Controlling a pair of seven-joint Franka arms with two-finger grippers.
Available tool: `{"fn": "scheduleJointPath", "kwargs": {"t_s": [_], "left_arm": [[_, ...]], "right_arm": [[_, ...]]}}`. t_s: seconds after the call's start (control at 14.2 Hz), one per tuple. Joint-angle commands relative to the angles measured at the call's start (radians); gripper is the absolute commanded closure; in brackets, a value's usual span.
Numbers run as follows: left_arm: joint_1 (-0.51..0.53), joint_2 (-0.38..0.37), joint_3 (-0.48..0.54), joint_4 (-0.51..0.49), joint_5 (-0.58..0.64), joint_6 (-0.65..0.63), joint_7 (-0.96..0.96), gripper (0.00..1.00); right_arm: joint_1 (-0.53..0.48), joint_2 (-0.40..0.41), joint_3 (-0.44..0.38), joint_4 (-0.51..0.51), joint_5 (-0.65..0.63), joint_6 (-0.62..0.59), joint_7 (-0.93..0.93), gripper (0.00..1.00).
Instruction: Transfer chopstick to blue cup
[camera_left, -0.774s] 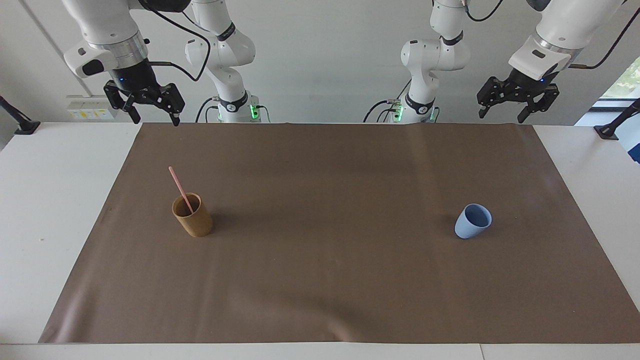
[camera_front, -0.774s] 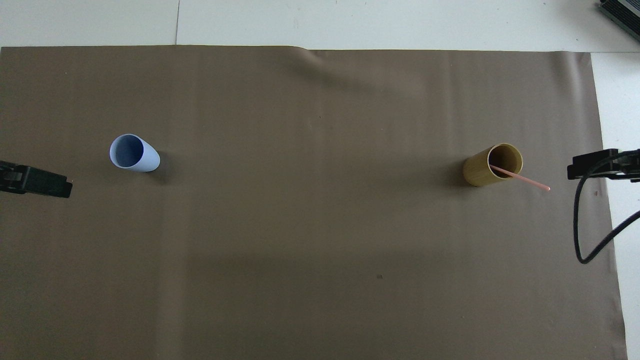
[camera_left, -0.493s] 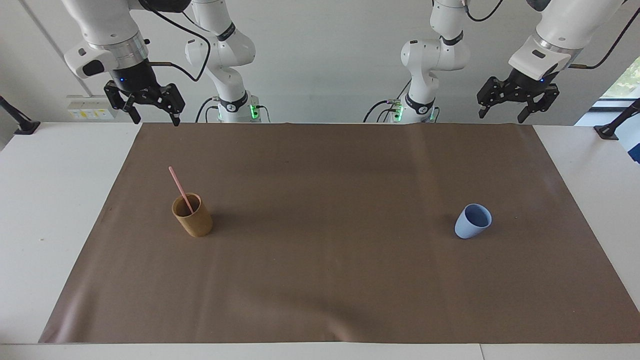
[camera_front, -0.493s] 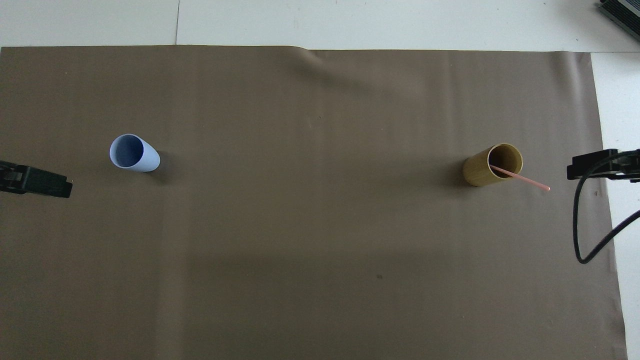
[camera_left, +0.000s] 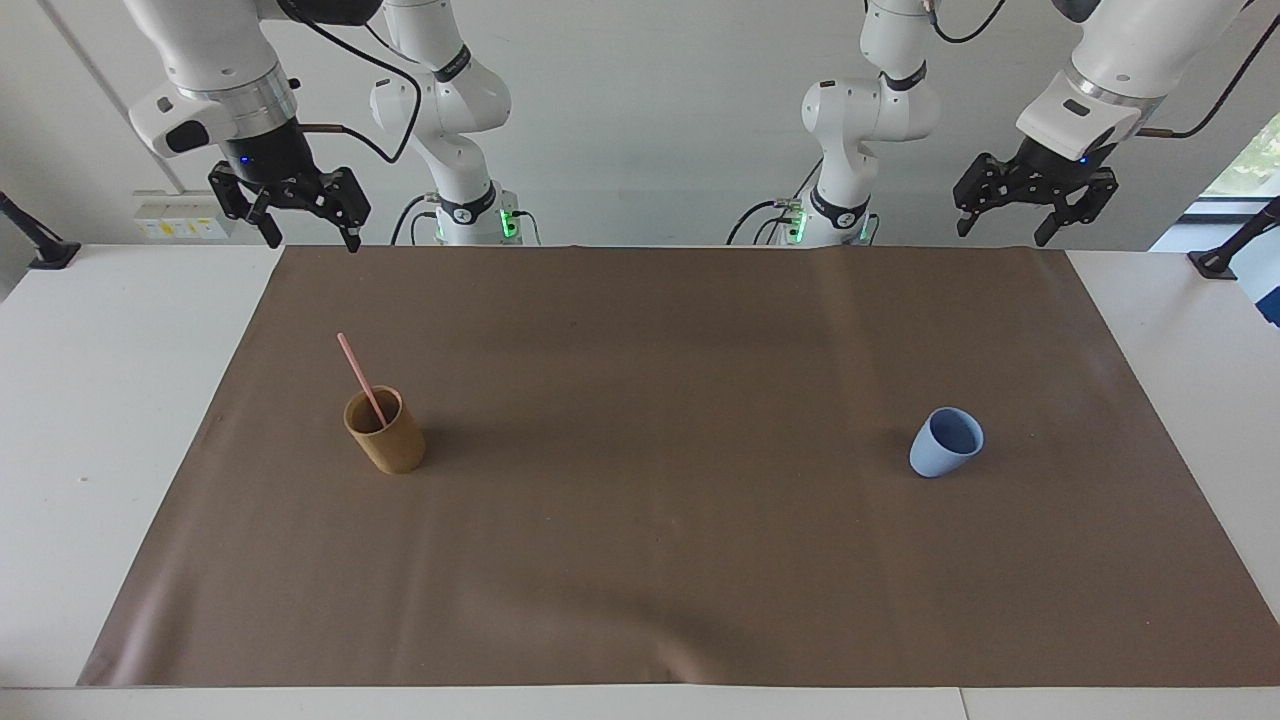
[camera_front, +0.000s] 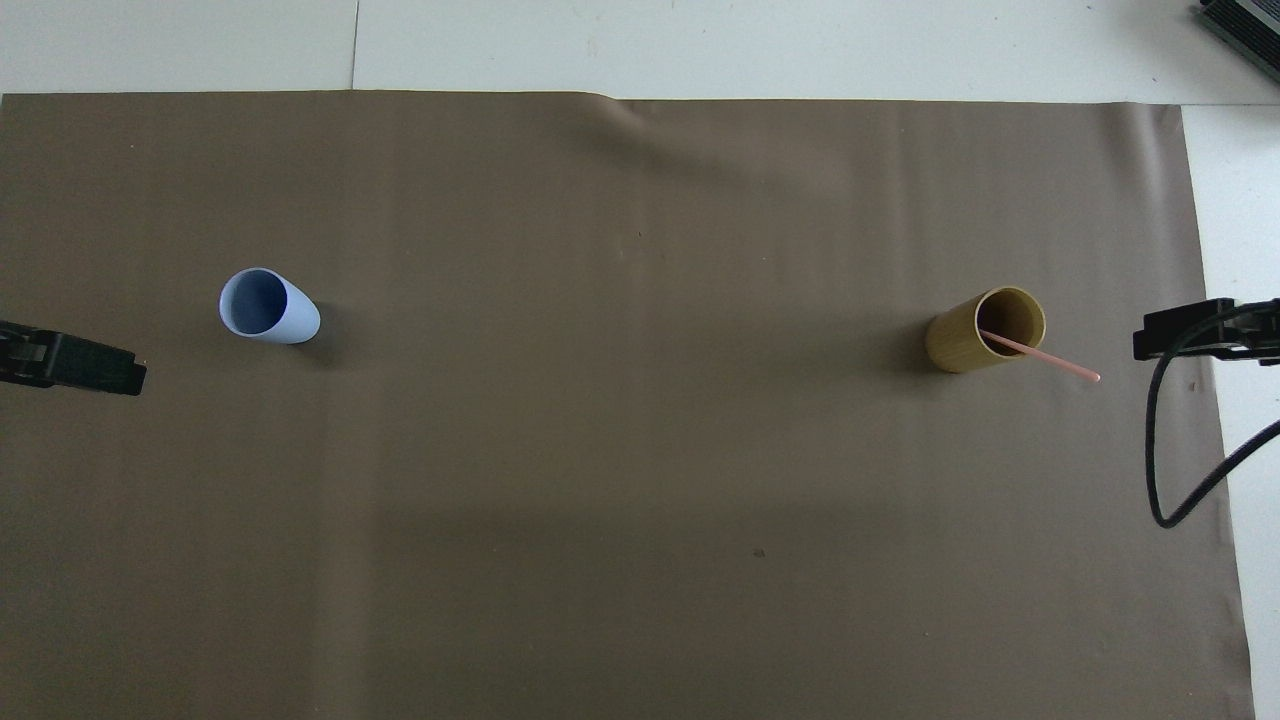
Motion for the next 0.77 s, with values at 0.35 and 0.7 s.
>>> {"fn": "scheduleJointPath", "kwargs": {"t_s": [0.35, 0.7], "left_arm": [[0.011, -0.018, -0.009, -0.019, 0.008, 0.011, 0.018, 0.00], [0.011, -0.021, -0.009, -0.023, 0.008, 0.011, 0.018, 0.00]], "right_arm": [[-0.002, -0.026, 0.000, -0.026, 0.015, -0.001, 0.010, 0.00], [-0.003, -0.026, 0.000, -0.026, 0.015, -0.001, 0.010, 0.00]]}}
